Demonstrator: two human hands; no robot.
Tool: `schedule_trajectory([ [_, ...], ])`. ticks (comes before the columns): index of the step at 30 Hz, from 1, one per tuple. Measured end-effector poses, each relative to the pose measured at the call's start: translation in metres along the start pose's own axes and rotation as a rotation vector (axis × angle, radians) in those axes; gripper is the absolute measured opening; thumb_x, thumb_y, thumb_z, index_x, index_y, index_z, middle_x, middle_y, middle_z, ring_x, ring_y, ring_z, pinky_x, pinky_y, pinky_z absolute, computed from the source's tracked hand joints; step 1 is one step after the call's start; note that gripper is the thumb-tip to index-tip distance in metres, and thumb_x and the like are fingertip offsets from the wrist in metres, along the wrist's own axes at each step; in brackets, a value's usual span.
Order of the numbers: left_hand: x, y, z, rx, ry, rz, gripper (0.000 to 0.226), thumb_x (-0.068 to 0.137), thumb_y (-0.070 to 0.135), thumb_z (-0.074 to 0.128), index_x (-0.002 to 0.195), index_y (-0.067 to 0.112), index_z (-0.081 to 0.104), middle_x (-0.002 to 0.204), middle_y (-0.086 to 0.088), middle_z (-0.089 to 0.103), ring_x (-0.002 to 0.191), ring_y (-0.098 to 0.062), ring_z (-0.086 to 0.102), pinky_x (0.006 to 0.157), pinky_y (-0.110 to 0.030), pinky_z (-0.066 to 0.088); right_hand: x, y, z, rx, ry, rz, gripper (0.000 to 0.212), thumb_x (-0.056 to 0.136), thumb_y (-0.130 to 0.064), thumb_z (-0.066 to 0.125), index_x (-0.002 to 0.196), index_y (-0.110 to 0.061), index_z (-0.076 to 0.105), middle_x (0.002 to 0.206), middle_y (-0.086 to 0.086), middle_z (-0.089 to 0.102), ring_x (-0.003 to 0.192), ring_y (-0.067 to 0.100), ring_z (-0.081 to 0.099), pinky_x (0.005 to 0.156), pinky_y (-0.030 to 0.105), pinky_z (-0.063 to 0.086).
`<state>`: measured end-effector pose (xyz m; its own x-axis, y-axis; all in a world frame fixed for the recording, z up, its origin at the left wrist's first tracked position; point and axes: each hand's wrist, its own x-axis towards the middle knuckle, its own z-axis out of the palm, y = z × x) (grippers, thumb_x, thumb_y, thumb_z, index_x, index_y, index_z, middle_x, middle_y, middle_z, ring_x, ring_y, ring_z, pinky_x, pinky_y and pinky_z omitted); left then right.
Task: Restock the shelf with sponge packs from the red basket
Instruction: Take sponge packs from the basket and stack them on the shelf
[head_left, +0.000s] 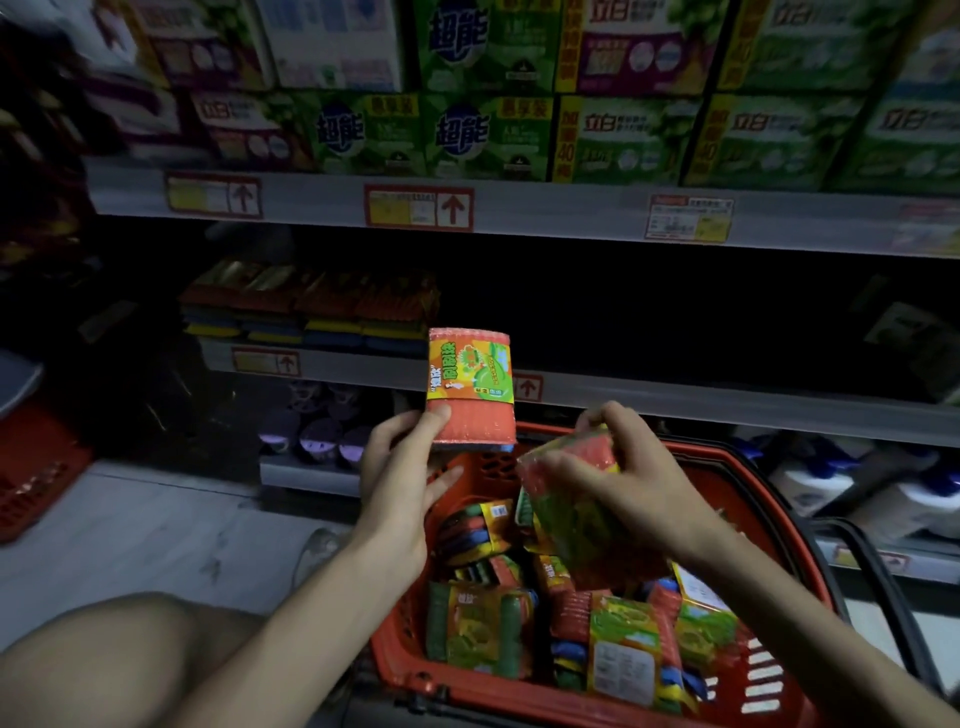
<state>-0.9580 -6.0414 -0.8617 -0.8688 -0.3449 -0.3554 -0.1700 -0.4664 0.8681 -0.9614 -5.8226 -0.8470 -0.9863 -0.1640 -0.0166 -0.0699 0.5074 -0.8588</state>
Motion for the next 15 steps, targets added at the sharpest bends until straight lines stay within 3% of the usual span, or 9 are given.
schedule_trajectory([
  [2, 0.001, 0.0, -0.001, 0.003, 0.016, 0.012, 0.034, 0.087, 0.029, 0.079, 0.116, 0.017, 0.066, 0.113, -0.009, 0.075, 0.106, -0.026, 0.073, 0.077, -0.034, 0.06, -0.003, 0.003, 0.004, -0.26, 0.004, -0.162, 0.05, 0.086, -0.065, 0.06, 0.126, -0.035, 0.055, 0.123, -0.017, 0.054, 0.108, -0.002, 0.055, 0.09, 0.021, 0.05],
  [5, 0.0, -0.001, 0.0, -0.013, 0.009, 0.008, 0.03, 0.089, 0.03, 0.076, 0.115, 0.017, 0.067, 0.11, -0.007, 0.076, 0.104, -0.026, 0.074, 0.078, -0.035, 0.06, -0.007, 0.005, 0.012, -0.259, -0.004, -0.19, 0.061, 0.088, -0.072, 0.05, 0.143, -0.045, 0.044, 0.132, -0.019, 0.05, 0.116, 0.001, 0.053, 0.098, 0.029, 0.05],
  [10, -0.001, -0.002, 0.001, -0.046, -0.02, 0.0, 0.024, 0.092, 0.031, 0.073, 0.112, 0.02, 0.066, 0.109, -0.006, 0.076, 0.104, -0.027, 0.074, 0.083, -0.038, 0.06, -0.011, 0.003, 0.025, -0.296, -0.04, -0.281, 0.066, 0.093, -0.068, 0.048, 0.153, -0.054, 0.026, 0.139, -0.024, 0.041, 0.127, -0.004, 0.045, 0.103, 0.028, 0.048],
  [15, 0.001, -0.002, 0.002, -0.078, -0.02, 0.009, 0.015, 0.095, 0.03, 0.069, 0.108, 0.022, 0.067, 0.11, -0.007, 0.076, 0.107, -0.025, 0.072, 0.08, -0.035, 0.058, -0.014, 0.004, 0.036, -0.405, -0.057, -0.404, 0.078, 0.094, -0.058, 0.057, 0.159, -0.047, 0.015, 0.163, -0.029, 0.016, 0.15, -0.007, 0.017, 0.113, 0.021, 0.033],
])
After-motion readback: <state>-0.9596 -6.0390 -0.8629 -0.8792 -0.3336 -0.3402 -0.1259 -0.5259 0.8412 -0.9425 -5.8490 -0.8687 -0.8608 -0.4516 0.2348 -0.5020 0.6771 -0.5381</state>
